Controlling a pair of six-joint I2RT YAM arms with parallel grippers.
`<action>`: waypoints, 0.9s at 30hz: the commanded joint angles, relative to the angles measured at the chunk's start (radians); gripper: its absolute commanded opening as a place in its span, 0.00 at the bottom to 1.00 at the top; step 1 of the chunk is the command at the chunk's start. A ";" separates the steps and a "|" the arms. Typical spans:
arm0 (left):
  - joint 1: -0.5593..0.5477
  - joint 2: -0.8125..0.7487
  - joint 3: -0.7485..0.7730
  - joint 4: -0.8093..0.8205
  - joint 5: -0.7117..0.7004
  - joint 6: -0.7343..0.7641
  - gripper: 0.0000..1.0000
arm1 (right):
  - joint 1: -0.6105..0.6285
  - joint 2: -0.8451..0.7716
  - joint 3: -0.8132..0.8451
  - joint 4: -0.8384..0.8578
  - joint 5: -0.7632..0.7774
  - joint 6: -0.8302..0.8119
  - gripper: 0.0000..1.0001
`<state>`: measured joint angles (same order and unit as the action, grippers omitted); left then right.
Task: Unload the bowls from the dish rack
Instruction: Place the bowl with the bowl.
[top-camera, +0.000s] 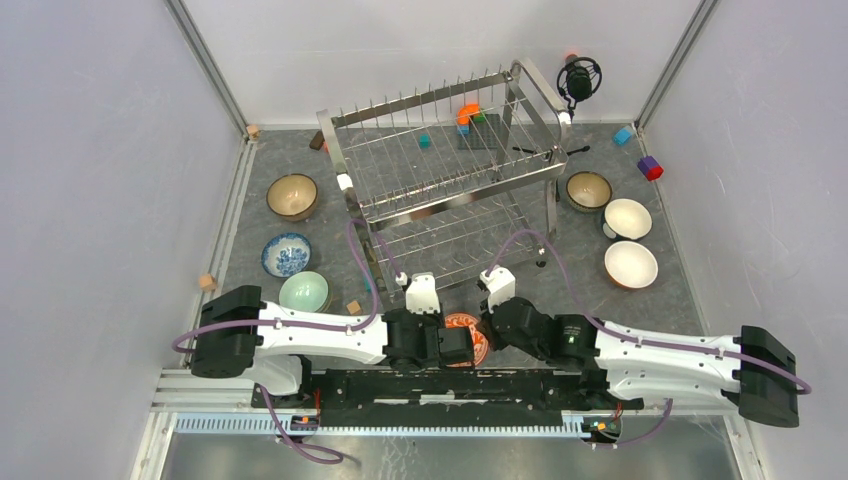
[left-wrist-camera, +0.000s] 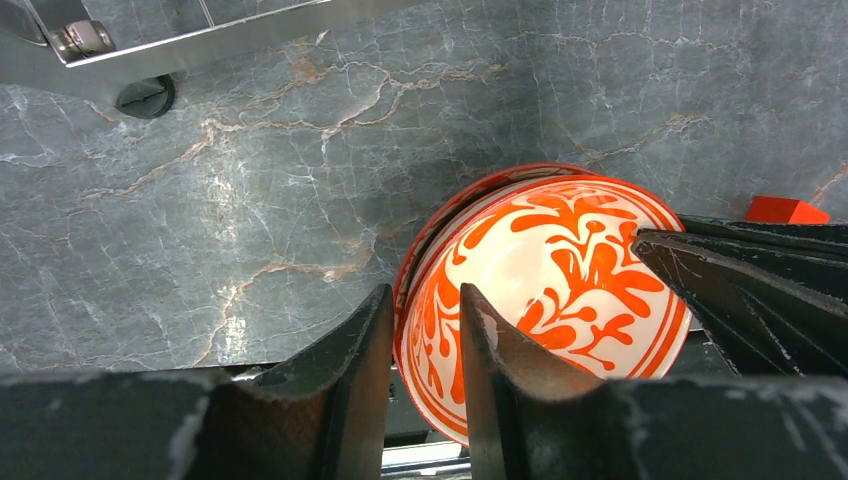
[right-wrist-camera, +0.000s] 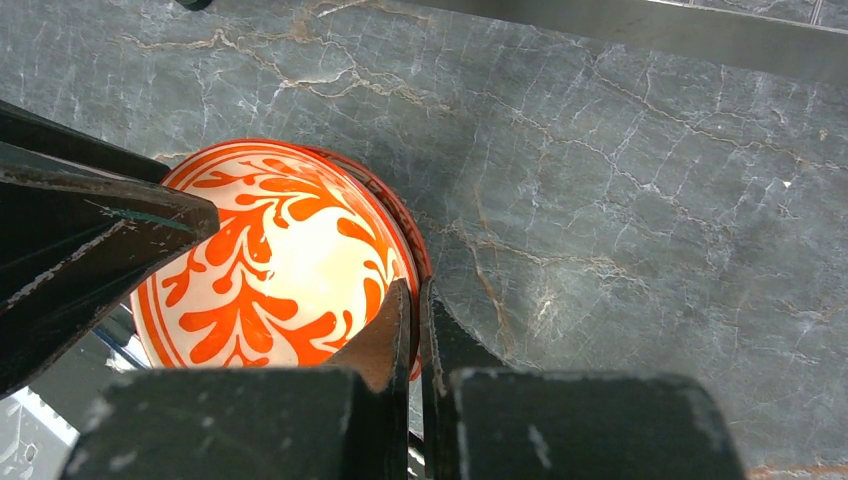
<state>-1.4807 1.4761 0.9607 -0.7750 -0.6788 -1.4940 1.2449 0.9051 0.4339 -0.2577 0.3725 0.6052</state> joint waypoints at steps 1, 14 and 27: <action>0.002 -0.019 -0.004 0.004 -0.055 0.043 0.38 | -0.011 0.025 0.045 -0.077 -0.049 -0.010 0.00; 0.003 -0.023 -0.005 0.003 -0.054 0.052 0.38 | -0.019 0.018 0.053 -0.088 -0.050 -0.019 0.11; 0.003 -0.049 0.005 0.005 -0.050 0.094 0.48 | -0.019 -0.029 0.077 -0.093 -0.042 -0.034 0.45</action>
<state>-1.4807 1.4670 0.9600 -0.7753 -0.6865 -1.4620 1.2236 0.9001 0.4637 -0.3462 0.3313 0.5812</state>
